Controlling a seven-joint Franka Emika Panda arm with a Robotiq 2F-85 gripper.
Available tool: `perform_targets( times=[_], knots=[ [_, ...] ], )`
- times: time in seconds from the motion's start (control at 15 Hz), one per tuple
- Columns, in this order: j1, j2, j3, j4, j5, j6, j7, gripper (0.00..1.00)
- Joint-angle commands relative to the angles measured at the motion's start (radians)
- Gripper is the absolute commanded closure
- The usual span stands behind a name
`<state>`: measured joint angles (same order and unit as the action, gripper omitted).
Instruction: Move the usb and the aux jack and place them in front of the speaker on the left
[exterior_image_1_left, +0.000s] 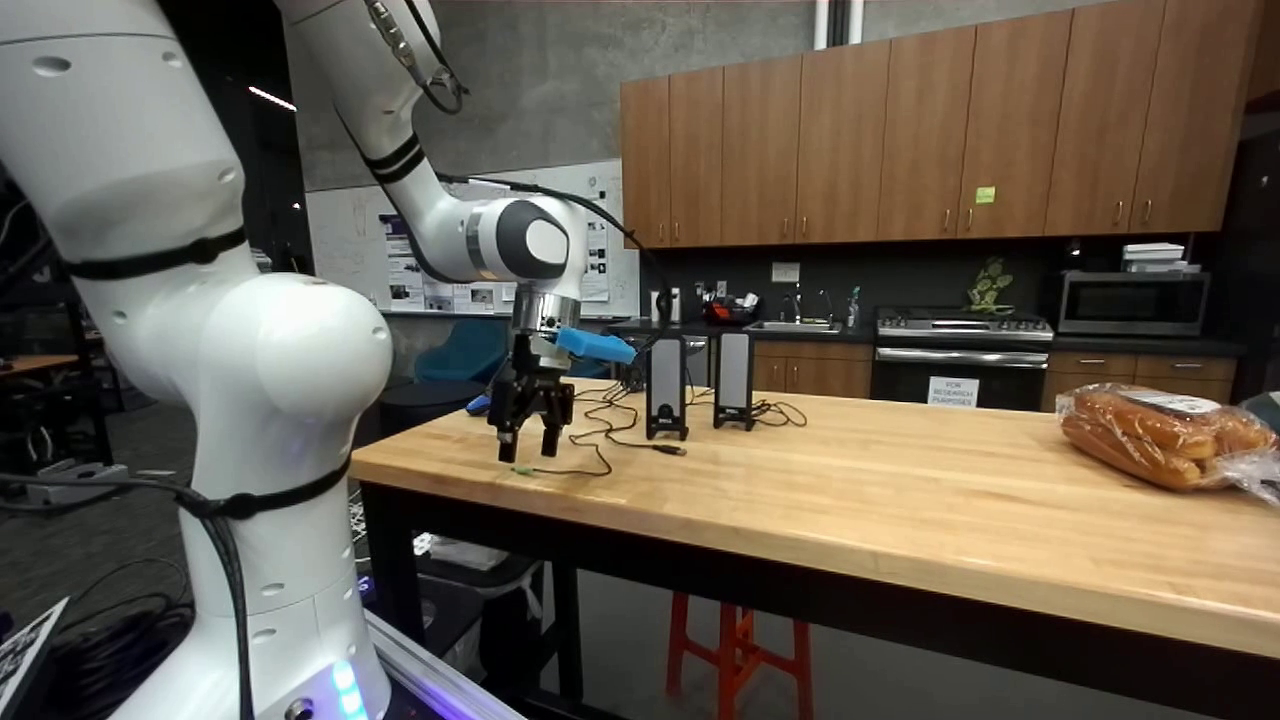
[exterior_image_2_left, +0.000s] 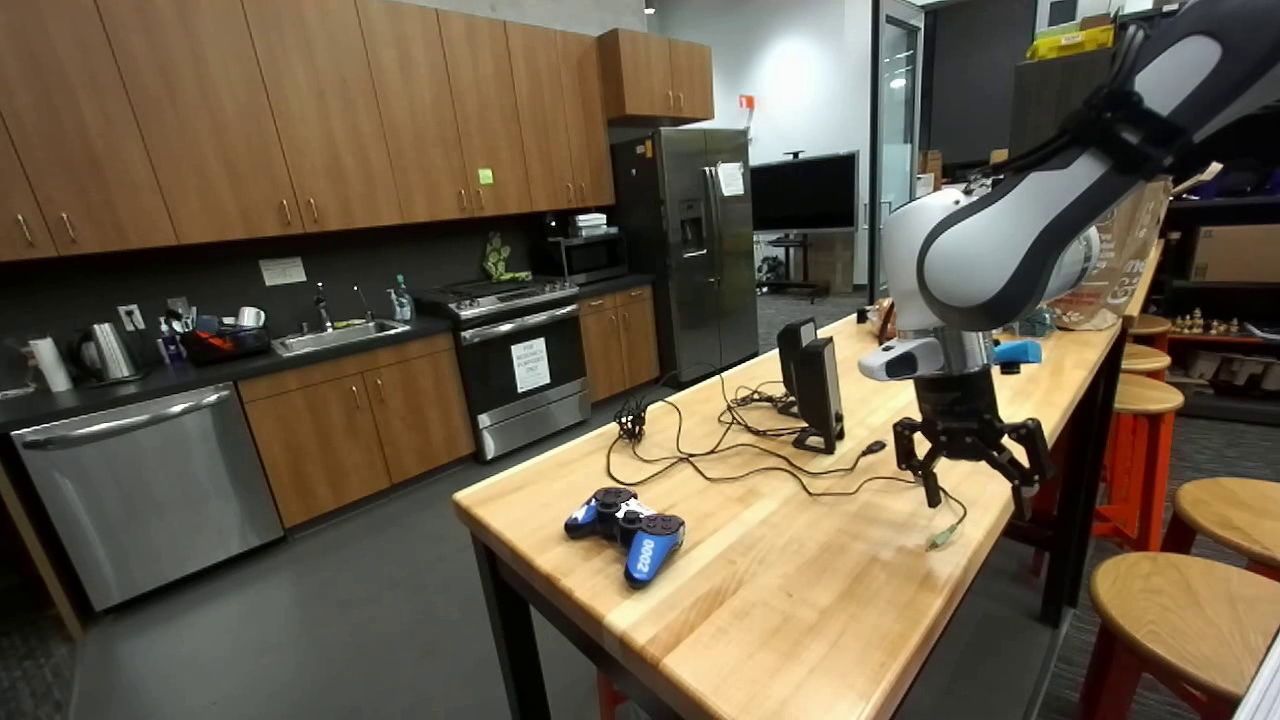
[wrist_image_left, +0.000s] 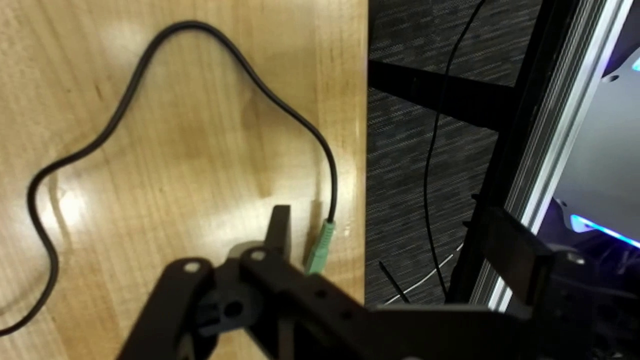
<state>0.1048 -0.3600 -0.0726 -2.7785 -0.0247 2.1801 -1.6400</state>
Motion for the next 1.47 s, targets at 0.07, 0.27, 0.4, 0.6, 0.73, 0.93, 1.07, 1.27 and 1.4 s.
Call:
perform_targets(
  times=[0.07,0.27,0.4,0.6,0.73,0.93,1.07,1.27,1.4],
  knots=[
    [0.001,-0.002,0.007,0.001,-0.004,-0.023,-0.001,0.0],
    [-0.002,0.005,0.009,0.001,-0.013,-0.032,0.004,0.0],
    [-0.003,0.011,0.011,0.001,-0.017,-0.038,0.009,0.0],
    [-0.004,0.02,0.013,0.0,-0.023,-0.041,0.012,0.0],
    [-0.005,0.028,0.017,0.0,-0.029,-0.041,0.016,0.03],
    [-0.007,0.038,0.019,0.0,-0.034,-0.042,0.018,0.11],
    [-0.007,0.041,0.02,0.0,-0.033,-0.042,0.016,0.34],
    [-0.006,0.036,0.021,0.0,-0.028,-0.039,0.014,0.57],
    [-0.005,0.027,0.019,0.001,-0.019,-0.036,0.013,0.71]
  ],
)
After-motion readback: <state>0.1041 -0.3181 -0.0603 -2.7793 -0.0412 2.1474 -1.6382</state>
